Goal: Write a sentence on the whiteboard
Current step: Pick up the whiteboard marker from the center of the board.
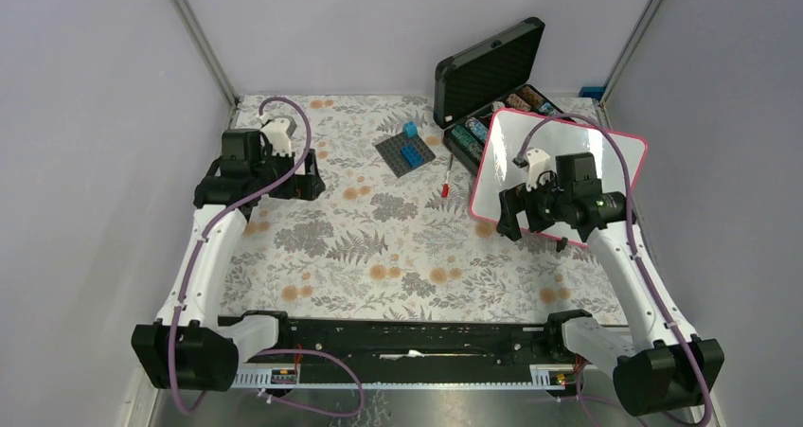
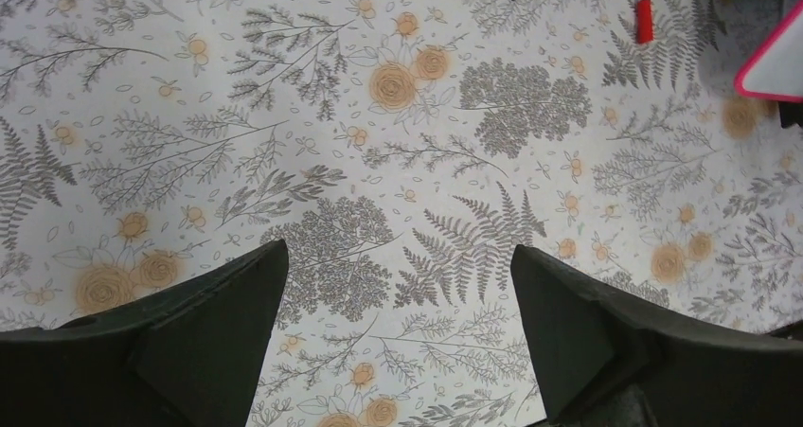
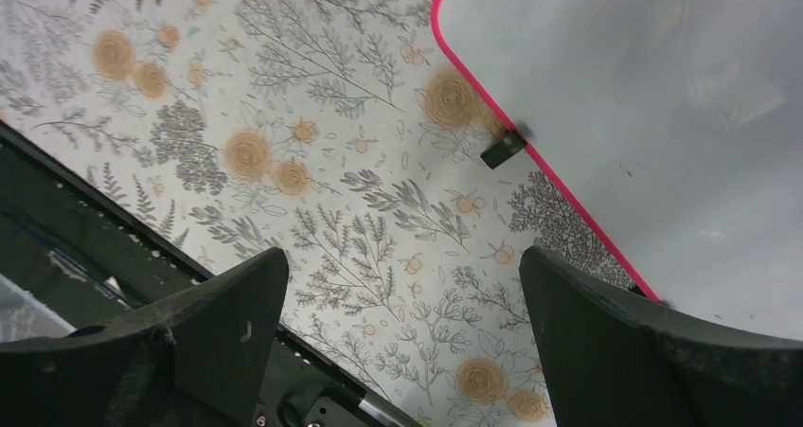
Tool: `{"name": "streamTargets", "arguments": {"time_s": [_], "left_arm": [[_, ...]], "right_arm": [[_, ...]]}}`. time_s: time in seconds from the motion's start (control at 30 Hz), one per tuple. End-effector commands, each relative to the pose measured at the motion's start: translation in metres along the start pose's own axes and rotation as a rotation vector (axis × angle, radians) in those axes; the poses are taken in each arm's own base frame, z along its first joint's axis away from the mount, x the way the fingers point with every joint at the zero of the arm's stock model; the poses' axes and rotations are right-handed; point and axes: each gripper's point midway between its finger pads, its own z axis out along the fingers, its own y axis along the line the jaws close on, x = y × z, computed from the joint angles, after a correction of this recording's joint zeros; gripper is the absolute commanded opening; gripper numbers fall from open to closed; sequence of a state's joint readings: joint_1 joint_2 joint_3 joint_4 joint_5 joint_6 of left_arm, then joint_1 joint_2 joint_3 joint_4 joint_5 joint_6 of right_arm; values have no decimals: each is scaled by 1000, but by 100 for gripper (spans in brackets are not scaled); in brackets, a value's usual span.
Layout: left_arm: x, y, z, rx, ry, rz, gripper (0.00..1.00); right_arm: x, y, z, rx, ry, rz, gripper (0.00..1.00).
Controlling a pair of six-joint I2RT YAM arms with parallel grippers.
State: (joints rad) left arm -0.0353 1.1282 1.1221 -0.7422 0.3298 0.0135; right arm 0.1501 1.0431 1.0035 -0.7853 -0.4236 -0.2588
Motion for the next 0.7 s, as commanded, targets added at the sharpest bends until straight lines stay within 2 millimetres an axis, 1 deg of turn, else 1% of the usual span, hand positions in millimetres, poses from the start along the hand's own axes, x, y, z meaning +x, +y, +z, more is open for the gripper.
{"name": "streamTargets", "arguments": {"time_s": [0.0,0.03,0.07,0.13,0.17,0.23,0.27,0.3,0.37,0.43,0.5,0.57,0.67], "left_arm": [[-24,11,-4,-93,-117,-54,99],[-24,12,-5,-97,-119,-64,99],[-25,12,-4,-104,-121,-76,99],[-26,16,-4,-128,-127,-91,99],[-28,19,-5,-141,-135,-97,99],[-31,22,-5,-163,-147,-111,99],[-32,22,-6,-165,-150,-117,99],[-33,22,-5,-165,-151,-123,99],[-34,21,-6,-164,-156,-130,99],[-36,22,-7,-170,-162,-138,99],[-37,24,-8,-183,-170,-144,99],[-38,26,-9,-195,-179,-150,99],[-40,24,-10,-191,-190,-158,99]], "right_arm": [[6,-24,19,134,-18,53,99],[6,-26,22,147,-31,72,98],[5,-29,24,164,-53,90,95],[2,-31,26,177,-96,114,86],[-1,-31,28,186,-122,142,79],[0,-31,35,201,-133,209,69],[3,-31,38,223,-120,236,67],[6,-34,44,248,-95,255,66],[12,-31,53,257,-55,270,62],[18,-29,62,271,-28,281,62],[22,-29,68,288,-7,294,65],[24,-34,72,315,4,317,63],[28,-39,77,350,-7,351,63]]}}
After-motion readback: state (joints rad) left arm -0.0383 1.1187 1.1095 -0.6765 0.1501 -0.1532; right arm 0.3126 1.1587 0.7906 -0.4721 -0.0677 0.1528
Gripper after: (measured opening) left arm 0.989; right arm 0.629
